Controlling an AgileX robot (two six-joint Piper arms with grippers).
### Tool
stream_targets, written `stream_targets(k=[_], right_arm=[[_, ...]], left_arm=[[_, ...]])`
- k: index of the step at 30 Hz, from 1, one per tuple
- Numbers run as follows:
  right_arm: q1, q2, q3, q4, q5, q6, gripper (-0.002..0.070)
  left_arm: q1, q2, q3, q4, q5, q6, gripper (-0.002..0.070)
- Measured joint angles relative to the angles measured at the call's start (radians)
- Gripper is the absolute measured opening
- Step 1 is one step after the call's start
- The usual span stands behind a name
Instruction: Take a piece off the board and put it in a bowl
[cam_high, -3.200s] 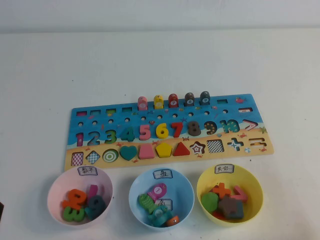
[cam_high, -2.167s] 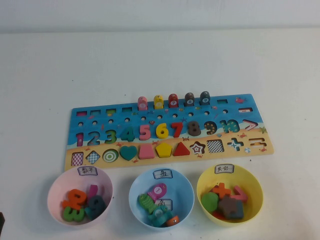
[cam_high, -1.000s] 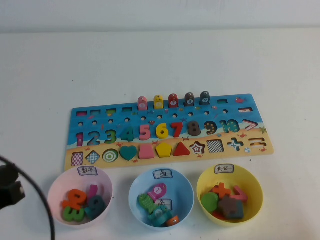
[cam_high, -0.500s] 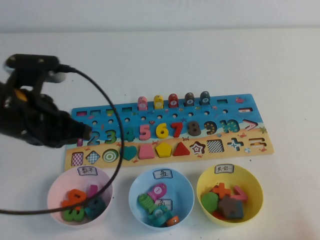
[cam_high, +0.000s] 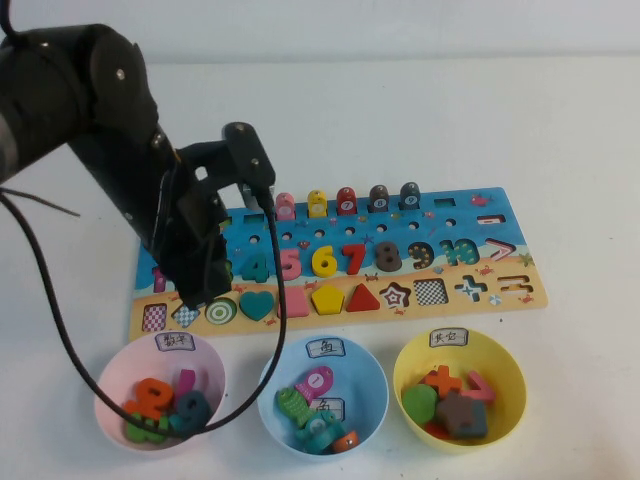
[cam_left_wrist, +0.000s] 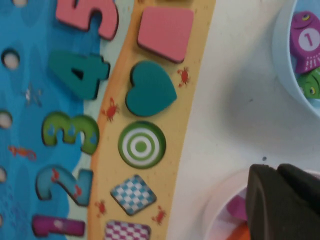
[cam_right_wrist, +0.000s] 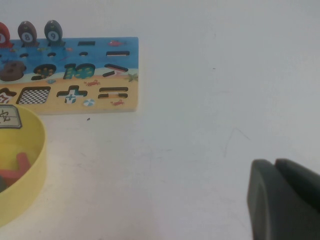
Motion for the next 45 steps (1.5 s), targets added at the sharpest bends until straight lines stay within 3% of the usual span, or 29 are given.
stream_targets(k=[6, 13, 17, 21, 25, 45], right_arm=[[0.0, 0.0, 0.0, 0.0, 0.0, 0.0, -0.0017], [0.0, 0.0, 0.0, 0.0, 0.0, 0.0, -0.0017], [0.0, 0.0, 0.0, 0.0, 0.0, 0.0, -0.0017], [0.0, 0.0, 0.0, 0.0, 0.0, 0.0, -0.0017], [0.0, 0.0, 0.0, 0.0, 0.0, 0.0, -0.0017], [0.0, 0.0, 0.0, 0.0, 0.0, 0.0, -0.0017]], left_arm=[[-0.022, 0.09, -0.059, 0.002, 0.005, 0.212, -0.0003], [-0.03, 0.189, -0.126, 0.031, 0.008, 0.25, 0.001], [-0.03, 0.236, -0.177, 0.039, 0.008, 0.254, 0.0155], [-0.03, 0.268, -0.194, 0.041, -0.002, 0.267, 0.0394], [-0.03, 0.295, -0.194, 0.041, -0.011, 0.325, 0.0466], [-0.056, 0.316, -0.194, 0.041, -0.046, 0.387, 0.0483]])
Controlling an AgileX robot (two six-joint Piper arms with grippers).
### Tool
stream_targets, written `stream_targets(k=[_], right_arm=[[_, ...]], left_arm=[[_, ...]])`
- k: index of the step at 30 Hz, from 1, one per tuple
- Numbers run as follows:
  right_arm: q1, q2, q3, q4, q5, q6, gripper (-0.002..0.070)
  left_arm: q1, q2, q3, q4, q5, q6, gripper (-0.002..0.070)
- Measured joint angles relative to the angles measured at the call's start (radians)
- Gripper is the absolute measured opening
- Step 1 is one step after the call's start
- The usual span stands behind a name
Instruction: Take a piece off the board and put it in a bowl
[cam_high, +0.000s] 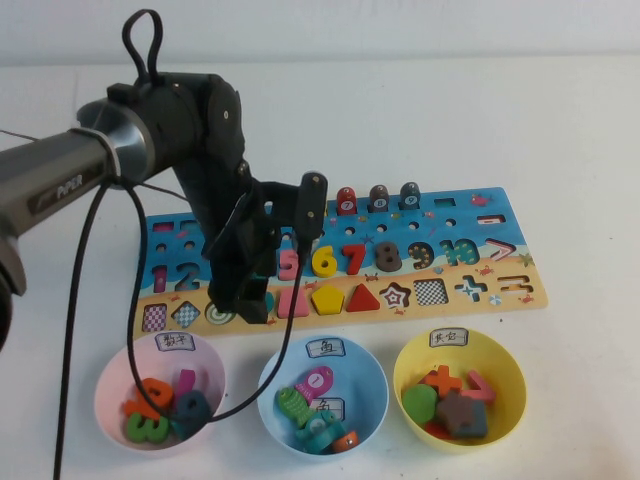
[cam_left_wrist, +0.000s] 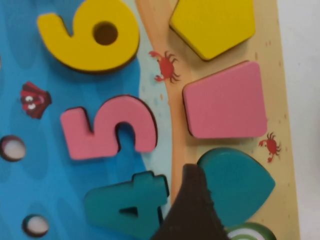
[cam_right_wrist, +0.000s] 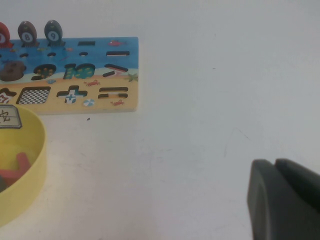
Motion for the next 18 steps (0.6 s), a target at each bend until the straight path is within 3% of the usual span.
stream_targets(k=[18], right_arm=[[0.0, 0.0, 0.0, 0.0, 0.0, 0.0, -0.0017]], left_arm=[[-0.006, 0.039, 0.0, 0.034, -0.004, -0.009, 0.0483]])
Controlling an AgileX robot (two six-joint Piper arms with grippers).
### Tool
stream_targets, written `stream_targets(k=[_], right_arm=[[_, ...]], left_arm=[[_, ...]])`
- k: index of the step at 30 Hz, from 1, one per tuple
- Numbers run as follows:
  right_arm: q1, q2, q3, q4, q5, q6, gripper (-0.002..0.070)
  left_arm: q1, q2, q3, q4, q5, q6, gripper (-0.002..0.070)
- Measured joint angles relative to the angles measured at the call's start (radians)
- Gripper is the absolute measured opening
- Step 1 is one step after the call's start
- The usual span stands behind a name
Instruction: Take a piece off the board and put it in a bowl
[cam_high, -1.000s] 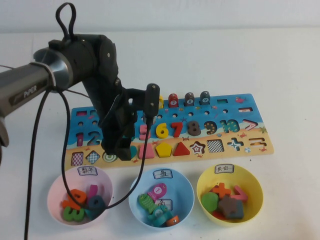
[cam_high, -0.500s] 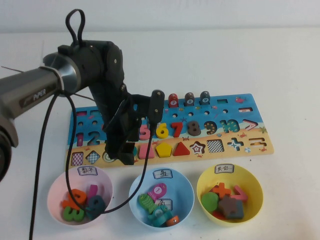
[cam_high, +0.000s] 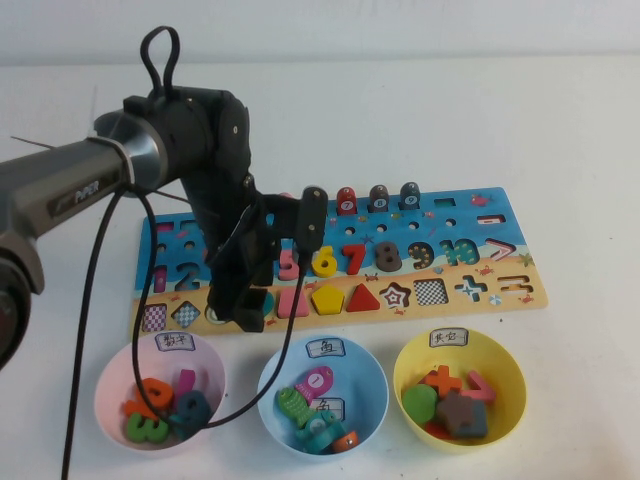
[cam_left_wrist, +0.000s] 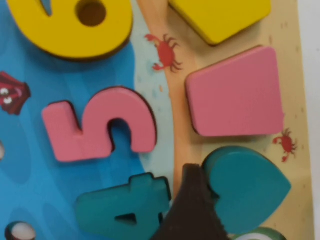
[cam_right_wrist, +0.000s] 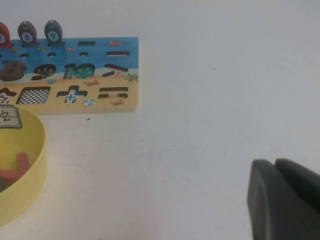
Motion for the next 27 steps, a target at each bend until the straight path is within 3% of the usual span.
stream_targets(k=[13, 22, 27], right_arm=[[0.0, 0.0, 0.0, 0.0, 0.0, 0.0, -0.0017], [0.0, 0.0, 0.0, 0.0, 0.0, 0.0, -0.0017], [0.0, 0.0, 0.0, 0.0, 0.0, 0.0, -0.0017]], left_arm=[[0.0, 0.019, -0.002, 0.004, -0.016, -0.027, 0.048], [0.0, 0.02, -0.002, 0.008, -0.03, -0.027, 0.0317], [0.0, 0.022, -0.004, 0.008, -0.03, -0.027, 0.0301]])
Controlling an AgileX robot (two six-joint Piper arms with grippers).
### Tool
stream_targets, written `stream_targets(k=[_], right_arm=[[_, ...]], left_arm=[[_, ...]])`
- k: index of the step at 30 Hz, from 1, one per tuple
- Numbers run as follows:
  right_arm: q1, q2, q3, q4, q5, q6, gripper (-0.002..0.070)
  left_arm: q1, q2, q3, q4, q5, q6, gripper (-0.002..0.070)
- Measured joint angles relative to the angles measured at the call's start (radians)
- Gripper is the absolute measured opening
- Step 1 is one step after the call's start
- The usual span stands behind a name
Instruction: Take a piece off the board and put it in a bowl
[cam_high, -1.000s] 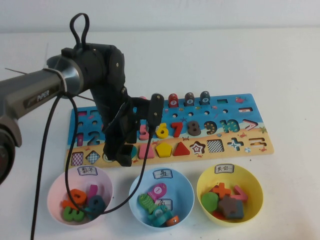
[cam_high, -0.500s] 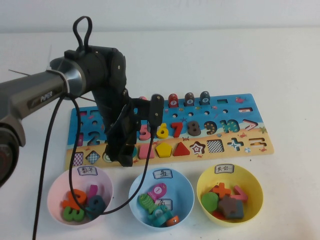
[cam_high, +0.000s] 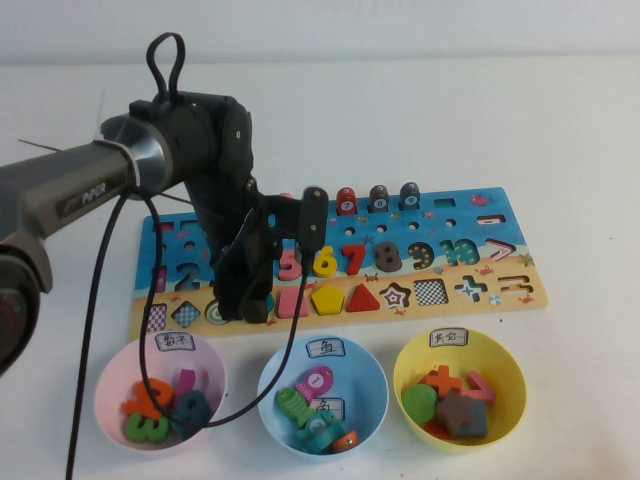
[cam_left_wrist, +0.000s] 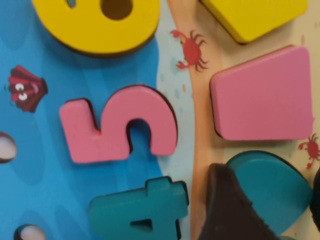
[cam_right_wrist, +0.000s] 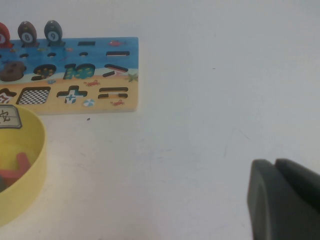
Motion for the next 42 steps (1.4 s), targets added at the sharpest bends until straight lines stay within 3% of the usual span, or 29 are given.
stream_targets(k=[42], right_arm=[[0.0, 0.0, 0.0, 0.0, 0.0, 0.0, -0.0017]], left_arm=[[-0.01, -0.017, -0.005, 0.008, 0.011, -0.096, 0.0283]])
